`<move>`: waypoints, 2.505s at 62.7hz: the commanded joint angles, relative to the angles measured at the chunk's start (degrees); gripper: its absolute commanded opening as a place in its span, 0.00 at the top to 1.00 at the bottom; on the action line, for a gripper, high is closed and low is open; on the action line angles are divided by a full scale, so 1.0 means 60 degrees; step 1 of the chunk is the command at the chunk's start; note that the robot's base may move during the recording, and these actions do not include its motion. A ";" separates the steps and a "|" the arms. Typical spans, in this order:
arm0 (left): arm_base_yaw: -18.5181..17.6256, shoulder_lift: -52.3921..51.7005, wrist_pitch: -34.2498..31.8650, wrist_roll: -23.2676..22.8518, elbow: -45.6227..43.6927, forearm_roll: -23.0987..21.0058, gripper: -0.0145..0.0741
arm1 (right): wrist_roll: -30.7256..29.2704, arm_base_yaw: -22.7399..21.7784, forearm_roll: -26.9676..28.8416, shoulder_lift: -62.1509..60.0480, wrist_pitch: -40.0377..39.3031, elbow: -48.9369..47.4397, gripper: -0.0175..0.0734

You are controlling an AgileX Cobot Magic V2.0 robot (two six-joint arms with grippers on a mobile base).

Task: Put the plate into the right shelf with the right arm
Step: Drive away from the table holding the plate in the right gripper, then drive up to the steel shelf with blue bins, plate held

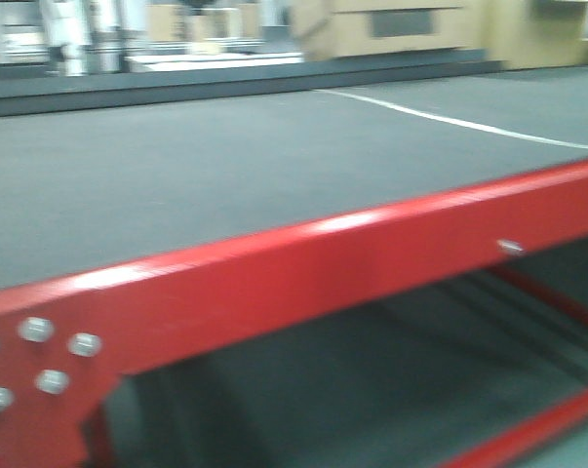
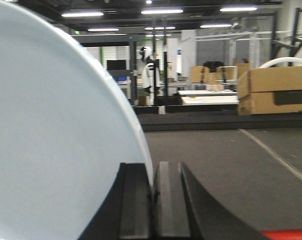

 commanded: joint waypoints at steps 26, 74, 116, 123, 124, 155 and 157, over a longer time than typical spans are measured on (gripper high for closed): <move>-0.0064 -0.0040 -0.0805 -0.0056 0.0095 -0.0022 0.89 | 0.0018 -0.0030 -0.0095 0.0109 -0.0991 -0.0267 0.75; -0.0064 -0.0040 -0.0805 -0.0056 0.0095 -0.0022 0.89 | 0.0018 -0.0030 -0.0095 0.0109 -0.0991 -0.0267 0.75; -0.0064 -0.0040 -0.0805 -0.0056 0.0095 -0.0022 0.89 | 0.0018 -0.0030 -0.0095 0.0109 -0.0982 -0.0267 0.75; -0.0064 -0.0040 -0.0805 -0.0056 0.0095 -0.0022 0.89 | 0.0018 -0.0030 -0.0095 0.0109 -0.0982 -0.0267 0.75; -0.0064 -0.0040 -0.0805 -0.0056 0.0095 -0.0022 0.89 | 0.0018 -0.0030 -0.0095 0.0109 -0.0982 -0.0267 0.75; -0.0064 -0.0040 -0.0805 -0.0056 0.0095 -0.0022 0.89 | 0.0018 -0.0030 -0.0095 0.0109 -0.0984 -0.0267 0.75; -0.0064 -0.0040 -0.0805 -0.0056 0.0095 -0.0022 0.89 | 0.0018 -0.0030 -0.0095 0.0109 -0.0984 -0.0267 0.75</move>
